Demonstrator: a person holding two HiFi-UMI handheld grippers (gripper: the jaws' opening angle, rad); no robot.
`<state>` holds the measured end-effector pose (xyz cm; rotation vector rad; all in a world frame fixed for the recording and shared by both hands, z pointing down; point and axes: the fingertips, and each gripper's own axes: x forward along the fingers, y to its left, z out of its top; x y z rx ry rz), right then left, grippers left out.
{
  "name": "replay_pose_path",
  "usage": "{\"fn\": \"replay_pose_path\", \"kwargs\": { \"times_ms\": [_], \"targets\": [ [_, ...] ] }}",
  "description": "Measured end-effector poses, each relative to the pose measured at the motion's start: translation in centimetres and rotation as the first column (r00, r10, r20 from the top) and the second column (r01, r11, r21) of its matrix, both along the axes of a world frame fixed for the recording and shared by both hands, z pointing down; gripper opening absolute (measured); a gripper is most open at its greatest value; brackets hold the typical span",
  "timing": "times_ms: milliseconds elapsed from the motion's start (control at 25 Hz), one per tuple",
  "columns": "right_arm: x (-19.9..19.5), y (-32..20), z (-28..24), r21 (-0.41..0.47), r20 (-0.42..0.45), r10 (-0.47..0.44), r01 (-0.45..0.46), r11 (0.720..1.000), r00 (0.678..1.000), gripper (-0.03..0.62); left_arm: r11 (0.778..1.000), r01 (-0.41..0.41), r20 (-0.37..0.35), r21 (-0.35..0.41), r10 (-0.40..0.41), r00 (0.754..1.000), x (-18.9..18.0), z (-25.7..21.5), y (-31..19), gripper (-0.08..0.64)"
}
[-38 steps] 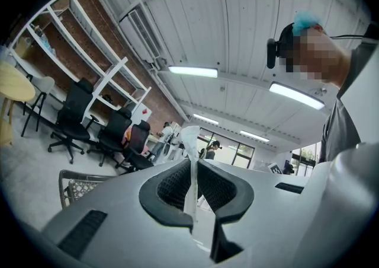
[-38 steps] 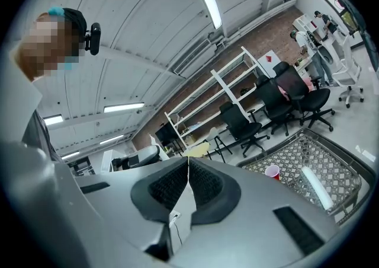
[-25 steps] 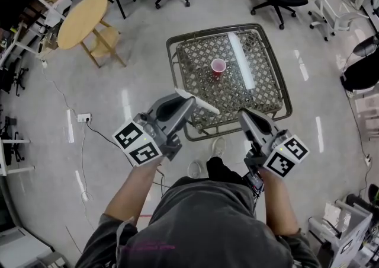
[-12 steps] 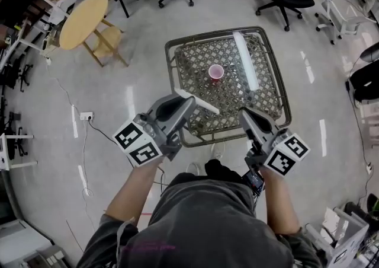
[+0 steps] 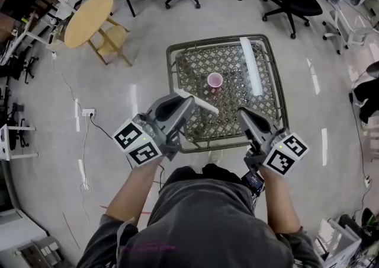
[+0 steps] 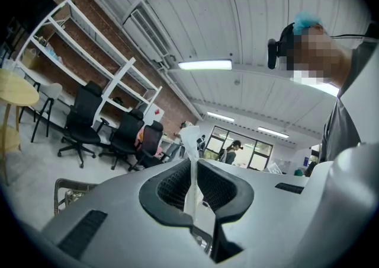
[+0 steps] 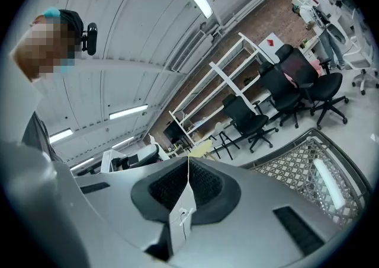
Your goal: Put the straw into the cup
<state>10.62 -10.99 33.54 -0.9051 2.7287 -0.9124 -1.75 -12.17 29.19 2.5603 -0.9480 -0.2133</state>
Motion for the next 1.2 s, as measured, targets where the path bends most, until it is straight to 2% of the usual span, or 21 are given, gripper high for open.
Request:
{"fn": "replay_pose_path", "kwargs": {
  "times_ms": [600, 1200],
  "targets": [
    [0.3, -3.5, 0.8, -0.013, 0.022, -0.016, 0.016, 1.000, 1.000, 0.015, 1.000, 0.020, 0.028, 0.003, -0.020, 0.999, 0.5, 0.1, -3.4, 0.041],
    [-0.1, -5.7, 1.8, -0.051, -0.007, 0.060, -0.060, 0.997, 0.998, 0.015, 0.998, -0.067, 0.039, -0.003, 0.067, 0.997, 0.6, 1.1, -7.7, 0.041]
  ]
}}
